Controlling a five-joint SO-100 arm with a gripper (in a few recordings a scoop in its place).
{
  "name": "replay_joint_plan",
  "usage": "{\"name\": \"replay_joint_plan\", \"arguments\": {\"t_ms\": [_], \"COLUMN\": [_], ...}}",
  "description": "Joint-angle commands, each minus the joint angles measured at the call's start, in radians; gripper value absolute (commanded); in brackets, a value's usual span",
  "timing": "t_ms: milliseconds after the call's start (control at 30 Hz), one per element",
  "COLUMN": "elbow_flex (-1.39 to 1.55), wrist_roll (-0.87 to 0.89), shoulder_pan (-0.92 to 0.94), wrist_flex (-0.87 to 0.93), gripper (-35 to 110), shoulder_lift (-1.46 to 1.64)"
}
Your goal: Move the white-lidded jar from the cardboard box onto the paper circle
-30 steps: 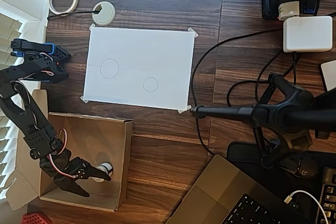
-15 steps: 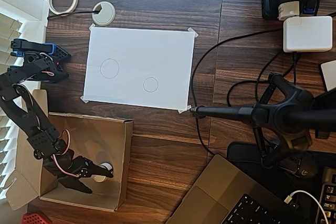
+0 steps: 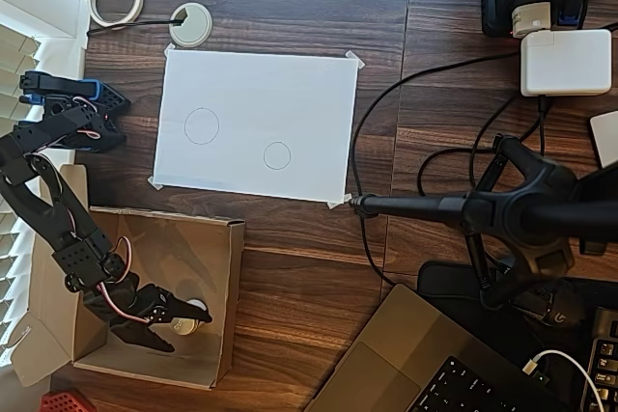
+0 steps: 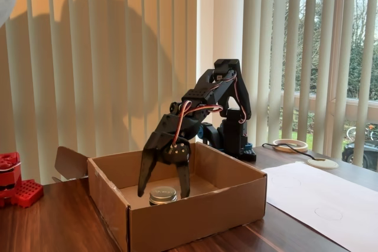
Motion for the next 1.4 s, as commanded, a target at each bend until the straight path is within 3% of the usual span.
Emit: {"name": "replay_joint_plan", "arguments": {"t_ms": [0,533,700,1033,1367], "elbow_flex": [0.008,-0.025,-0.034,-0.032,0.061], "wrist_roll": [-0.015,-0.009,-0.002,0.041,0.052], "shoulder_pan": [0.017,0.012,0.012,-0.002,-0.054], "wrist_flex": [0.020,0.023,0.008,-0.083,-0.252], "gripper": [41,35,21,15,13], "shoulder_lift": [0.078,0.081,0.084,0.126,0.359]}}
